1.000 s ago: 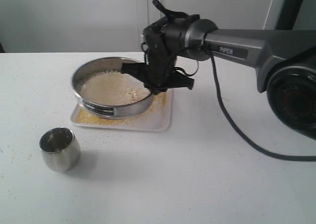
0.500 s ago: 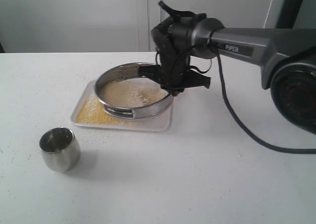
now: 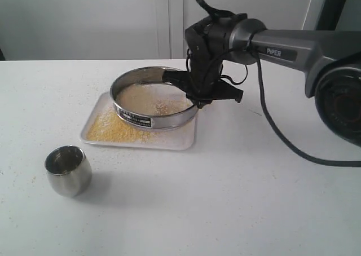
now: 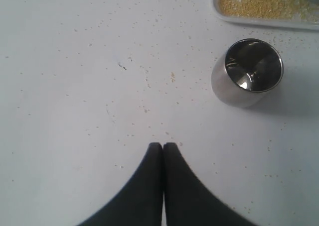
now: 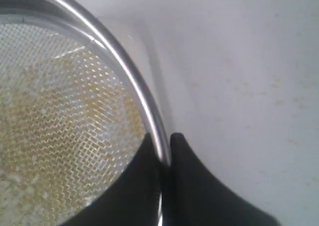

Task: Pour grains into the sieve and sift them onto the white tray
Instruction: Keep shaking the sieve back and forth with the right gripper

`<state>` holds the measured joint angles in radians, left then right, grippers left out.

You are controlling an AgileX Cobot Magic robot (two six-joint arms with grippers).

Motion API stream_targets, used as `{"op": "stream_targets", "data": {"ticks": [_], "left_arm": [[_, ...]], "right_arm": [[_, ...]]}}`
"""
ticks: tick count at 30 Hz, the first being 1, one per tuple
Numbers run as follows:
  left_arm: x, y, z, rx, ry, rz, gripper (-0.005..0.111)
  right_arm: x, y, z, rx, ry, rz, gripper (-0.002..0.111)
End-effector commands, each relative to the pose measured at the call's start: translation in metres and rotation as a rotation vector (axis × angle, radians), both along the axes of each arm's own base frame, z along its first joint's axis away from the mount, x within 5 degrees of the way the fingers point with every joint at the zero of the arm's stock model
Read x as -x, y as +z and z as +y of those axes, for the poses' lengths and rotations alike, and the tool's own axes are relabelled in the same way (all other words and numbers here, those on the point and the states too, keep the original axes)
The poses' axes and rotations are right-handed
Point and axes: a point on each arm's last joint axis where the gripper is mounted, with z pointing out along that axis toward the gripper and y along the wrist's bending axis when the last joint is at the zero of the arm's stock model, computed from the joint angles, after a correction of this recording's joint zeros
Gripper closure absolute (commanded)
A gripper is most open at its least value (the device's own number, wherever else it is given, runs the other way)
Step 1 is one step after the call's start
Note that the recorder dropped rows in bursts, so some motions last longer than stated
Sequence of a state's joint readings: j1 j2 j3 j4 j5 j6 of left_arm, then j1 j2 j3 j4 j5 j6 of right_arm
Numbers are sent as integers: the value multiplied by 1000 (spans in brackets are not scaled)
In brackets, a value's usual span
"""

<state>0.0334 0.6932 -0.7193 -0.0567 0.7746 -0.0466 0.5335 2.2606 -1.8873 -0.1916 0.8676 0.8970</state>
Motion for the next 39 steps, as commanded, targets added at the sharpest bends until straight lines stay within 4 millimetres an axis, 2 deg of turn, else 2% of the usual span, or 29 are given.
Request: {"op": "stream_targets", "data": {"ticks": [1,3,6,8,10,11,12,14,15,16,17,19,20,21,22,23,24,26,28,30,31,35,36,38,39], "left_arm": [[1,1,0,9,2,-4,107],[1,1,0,9,2,-4,107],[1,1,0,9,2,-4,107],[1,1,0,9,2,-4,107],[1,1,0,9,2,-4,107],[1,1,0,9,2,-4,107],[1,1,0,9,2,-4,107],[1,1,0,9,2,-4,107],[1,1,0,9,2,-4,107],[1,1,0,9,2,-4,107],[1,1,0,9,2,-4,107],[1,1,0,9,2,-4,107],[1,1,0,9,2,-4,107],[1,1,0,9,2,-4,107],[1,1,0,9,2,-4,107],[1,1,0,9,2,-4,107],[1,1,0,9,2,-4,107],[1,1,0,9,2,-4,107],[1,1,0,9,2,-4,107],[1,1,0,9,2,-4,107],[1,1,0,9,2,-4,107],[1,1,0,9,2,-4,107],[1,1,0,9,2,-4,107],[1,1,0,9,2,-4,107],[1,1,0,9,2,-4,107]], "right_arm": [[9,20,46,-202,203,-141,108],[7,17,36,-126,210,-126,108],[-2,11,-1,-20,77,-27,108],[-3,9,-8,-39,27,14,108],[0,14,16,-165,101,-41,108],[6,18,38,-194,216,-119,108],[7,19,42,-170,253,-141,108],[1,15,21,-48,213,-124,108],[-5,11,-1,2,88,-65,108],[-6,10,-5,-5,58,-47,108],[-5,11,2,-57,73,-53,108],[2,17,33,-135,195,-154,108],[2,18,36,-104,227,-186,108],[1,17,28,-57,215,-170,108],[-3,14,12,23,174,-131,108],[-4,10,-4,73,82,-68,108],[-4,8,-12,69,15,-22,108],[-2,9,-3,14,23,-26,108],[3,12,20,-79,83,-76,108],[13,14,48,-92,217,-160,108],[14,14,47,-43,225,-164,108],[6,9,8,71,16,-52,108],[5,9,5,65,3,-40,108],[6,11,13,-8,10,-52,108],[7,13,25,-66,38,-81,108]]}}
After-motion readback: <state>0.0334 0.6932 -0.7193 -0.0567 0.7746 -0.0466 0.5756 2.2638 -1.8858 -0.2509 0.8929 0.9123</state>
